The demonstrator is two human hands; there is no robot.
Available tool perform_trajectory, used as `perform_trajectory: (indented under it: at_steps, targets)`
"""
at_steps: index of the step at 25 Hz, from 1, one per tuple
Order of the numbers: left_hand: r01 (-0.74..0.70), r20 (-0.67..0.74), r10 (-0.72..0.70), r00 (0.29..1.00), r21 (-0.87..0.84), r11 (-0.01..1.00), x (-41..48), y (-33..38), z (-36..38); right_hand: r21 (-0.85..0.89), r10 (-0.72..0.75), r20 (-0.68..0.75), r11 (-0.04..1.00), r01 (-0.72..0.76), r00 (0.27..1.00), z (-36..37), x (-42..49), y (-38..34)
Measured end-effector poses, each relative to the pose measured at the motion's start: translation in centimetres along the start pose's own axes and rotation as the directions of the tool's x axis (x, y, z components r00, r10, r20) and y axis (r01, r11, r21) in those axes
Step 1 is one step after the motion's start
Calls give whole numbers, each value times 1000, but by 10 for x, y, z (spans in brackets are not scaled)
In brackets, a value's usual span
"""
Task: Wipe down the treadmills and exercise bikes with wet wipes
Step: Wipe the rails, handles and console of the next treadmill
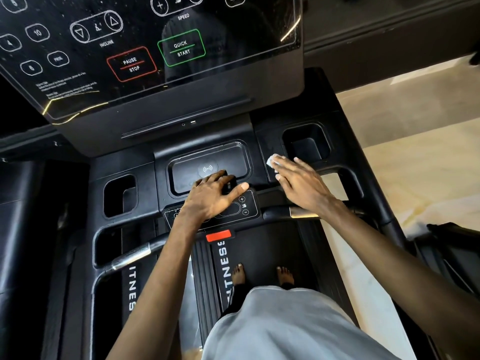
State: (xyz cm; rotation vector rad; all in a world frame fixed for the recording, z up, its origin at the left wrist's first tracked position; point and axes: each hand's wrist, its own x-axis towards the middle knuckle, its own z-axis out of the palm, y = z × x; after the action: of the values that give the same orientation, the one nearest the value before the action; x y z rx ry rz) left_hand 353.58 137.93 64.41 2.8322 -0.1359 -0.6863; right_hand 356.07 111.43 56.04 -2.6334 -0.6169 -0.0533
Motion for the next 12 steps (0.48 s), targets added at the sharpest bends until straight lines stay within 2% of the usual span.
perform_trajectory:
  at_steps: [2,5,7,10,12]
  targets:
    - [33,19,-31,999,-87,996,2,5,-3,-25,101,92,995,-99,991,0,12,-8]
    - [49,34,-46,998,-104,993,9,17,-2,-40,78,239,997,-70,968,3,39,-21]
    - [44,26,-42,999,-64,997,13,23,1,-90,95,262,993,-74,960,0,57,-18]
    - [43,-4,-43,999,-47,998,15,25,3,-108,223,262,974,-201,939,-6,79,-7]
    - [41,-15,-42,999,-42,998,15,24,5,-115,182,282,981,-155,942,-4,85,-10]
